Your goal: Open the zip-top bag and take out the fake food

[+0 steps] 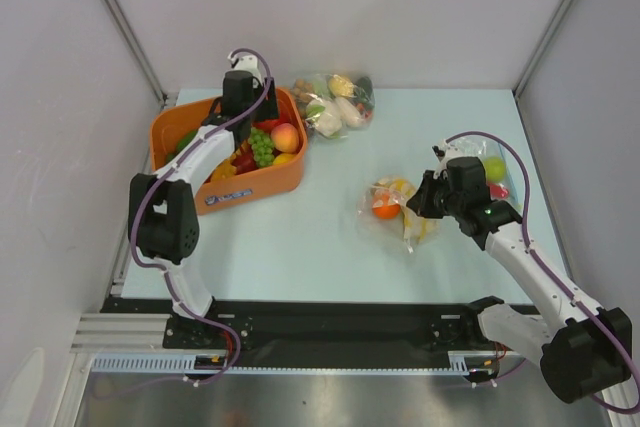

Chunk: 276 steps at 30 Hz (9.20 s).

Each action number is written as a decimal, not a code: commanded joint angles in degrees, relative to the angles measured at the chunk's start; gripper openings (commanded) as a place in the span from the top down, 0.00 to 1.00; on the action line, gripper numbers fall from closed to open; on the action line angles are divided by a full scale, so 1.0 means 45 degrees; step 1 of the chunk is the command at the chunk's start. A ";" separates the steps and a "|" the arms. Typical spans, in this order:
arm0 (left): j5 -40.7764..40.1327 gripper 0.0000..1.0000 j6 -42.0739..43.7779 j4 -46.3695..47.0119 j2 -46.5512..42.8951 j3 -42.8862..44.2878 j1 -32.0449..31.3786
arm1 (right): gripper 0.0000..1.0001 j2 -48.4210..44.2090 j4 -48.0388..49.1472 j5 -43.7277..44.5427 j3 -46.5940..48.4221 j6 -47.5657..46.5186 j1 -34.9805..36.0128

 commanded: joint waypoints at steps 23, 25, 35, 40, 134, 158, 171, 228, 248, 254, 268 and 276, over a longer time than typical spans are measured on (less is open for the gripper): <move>0.0174 0.23 0.0221 0.0269 -0.4599 -0.1585 -0.3336 | 1.00 -0.0022 -0.0064 0.0307 0.1118 -0.0316 -0.0112; 0.0466 0.23 -0.0150 0.0289 -0.5107 -0.2327 -0.4024 | 1.00 0.0037 0.0111 0.0288 0.1333 -0.0258 -0.0093; 0.2618 0.22 -0.2942 0.0915 -0.4897 -0.4886 -0.6993 | 1.00 0.0584 0.0755 0.0266 0.2289 -0.0024 0.0315; 0.2986 0.21 -0.3413 0.1613 -0.4894 -0.5785 -0.6996 | 1.00 0.0701 0.0873 0.0522 0.2505 0.0016 0.0746; 0.6385 0.39 -0.2788 0.8819 -0.0365 -0.7114 -0.7953 | 1.00 0.2772 0.3374 -0.3462 -0.2084 0.1031 -0.3569; 0.7069 0.36 -0.3648 0.9800 0.2019 -0.5552 -0.8324 | 1.00 0.2147 0.2924 -0.3618 -0.2377 0.0895 -0.3550; 0.7110 1.00 -0.3063 0.8750 0.0442 -0.6430 -0.8168 | 1.00 0.2030 0.2143 -0.2389 -0.1929 0.0056 -0.3882; 1.2578 1.00 -0.2398 0.3258 -0.3604 -0.5961 -0.6352 | 1.00 0.3436 0.2338 0.0581 -0.0581 -0.0902 -0.4448; 1.1211 1.00 -0.3492 0.4215 -0.3449 -0.5533 -0.6273 | 0.81 0.1779 0.1870 -0.0689 -0.0327 -0.0922 -0.4176; 1.0040 1.00 -0.3823 0.4117 -0.2960 -0.5104 -0.6273 | 0.55 -0.1030 0.0837 -0.0415 -0.0073 -0.0512 -0.3141; 0.9296 1.00 -0.4644 0.4800 -0.2570 -0.4849 -0.6235 | 0.50 -0.2208 -0.0981 0.1810 -0.0150 0.0601 0.1390; 0.9237 1.00 -0.4684 0.4800 -0.2589 -0.4712 -0.6176 | 0.48 -0.2151 -0.1139 0.2924 -0.0814 0.1071 0.2153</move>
